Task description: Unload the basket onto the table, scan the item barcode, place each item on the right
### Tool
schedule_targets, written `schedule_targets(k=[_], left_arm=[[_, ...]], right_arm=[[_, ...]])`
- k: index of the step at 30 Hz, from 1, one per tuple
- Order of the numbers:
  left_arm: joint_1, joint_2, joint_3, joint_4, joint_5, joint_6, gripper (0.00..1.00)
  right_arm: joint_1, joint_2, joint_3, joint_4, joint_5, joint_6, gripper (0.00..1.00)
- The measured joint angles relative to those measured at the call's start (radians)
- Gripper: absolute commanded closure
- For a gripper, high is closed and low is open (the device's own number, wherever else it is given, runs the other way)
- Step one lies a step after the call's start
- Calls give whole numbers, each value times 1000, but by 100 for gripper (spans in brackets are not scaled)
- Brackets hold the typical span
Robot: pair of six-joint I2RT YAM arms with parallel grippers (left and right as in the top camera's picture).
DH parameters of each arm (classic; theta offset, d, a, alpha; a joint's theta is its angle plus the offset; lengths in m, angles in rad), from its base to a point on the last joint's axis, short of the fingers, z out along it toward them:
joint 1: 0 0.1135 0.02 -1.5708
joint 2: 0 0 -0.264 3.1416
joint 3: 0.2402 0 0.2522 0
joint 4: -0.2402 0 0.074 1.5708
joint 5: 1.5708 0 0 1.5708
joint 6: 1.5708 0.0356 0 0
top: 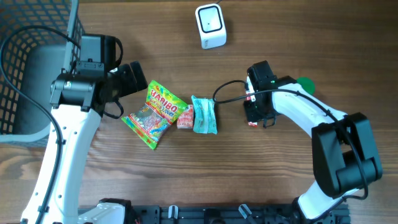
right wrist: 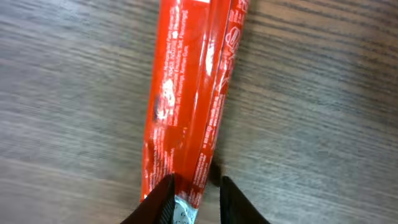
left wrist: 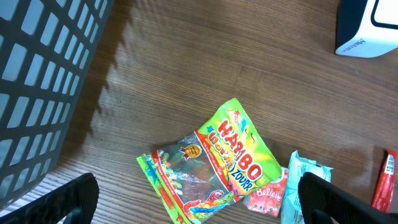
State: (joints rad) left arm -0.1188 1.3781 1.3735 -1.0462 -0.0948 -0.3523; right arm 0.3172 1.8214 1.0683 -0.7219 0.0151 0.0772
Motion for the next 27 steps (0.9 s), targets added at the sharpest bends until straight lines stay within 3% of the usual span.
schedule_targets(k=[2,3,4,9,10,11,12,13,14,15,16,17,18,20,22,25,27], left_arm=[[0,0,0,0,0,0,0],[0,0,0,0,0,0,0],[0,0,0,0,0,0,0],[0,0,0,0,0,0,0],[0,0,0,0,0,0,0],[0,0,0,0,0,0,0],[0,0,0,0,0,0,0],[0,0,0,1,0,0,0],[0,0,0,0,0,0,0],[0,0,0,0,0,0,0],[0,0,0,0,0,0,0],[0,0,0,0,0,0,0],[0,0,0,0,0,0,0],[0,0,0,0,0,0,0],[0,0,0,0,0,0,0],[0,0,0,0,0,0,0],[0,0,0,0,0,0,0]], right_arm=[[-3,0,50,-66,-22,11,63],[-12,-1,101,-104,-42,28,46],[-16,-1,118,-109,-50,35,39],[-27,-2,131,-165,-145,129,37],[-27,-3,119,-151,-148,142,31],[-27,-4,93,-129,-150,156,14],[-27,-5,57,-90,-151,165,10],[-27,-6,27,-58,-153,171,21],[-27,-6,9,-35,-153,174,41],[-27,-6,1,-28,-153,183,48],[-27,-6,-2,-21,-151,192,48],[-27,-6,-2,-14,-149,200,43],[-27,-6,-2,-7,-149,201,1],[-27,-6,-2,1,-150,211,1],[-27,-6,-2,16,-157,210,34],[-28,-6,4,5,-158,211,41],[-30,-29,30,-28,-158,211,55]])
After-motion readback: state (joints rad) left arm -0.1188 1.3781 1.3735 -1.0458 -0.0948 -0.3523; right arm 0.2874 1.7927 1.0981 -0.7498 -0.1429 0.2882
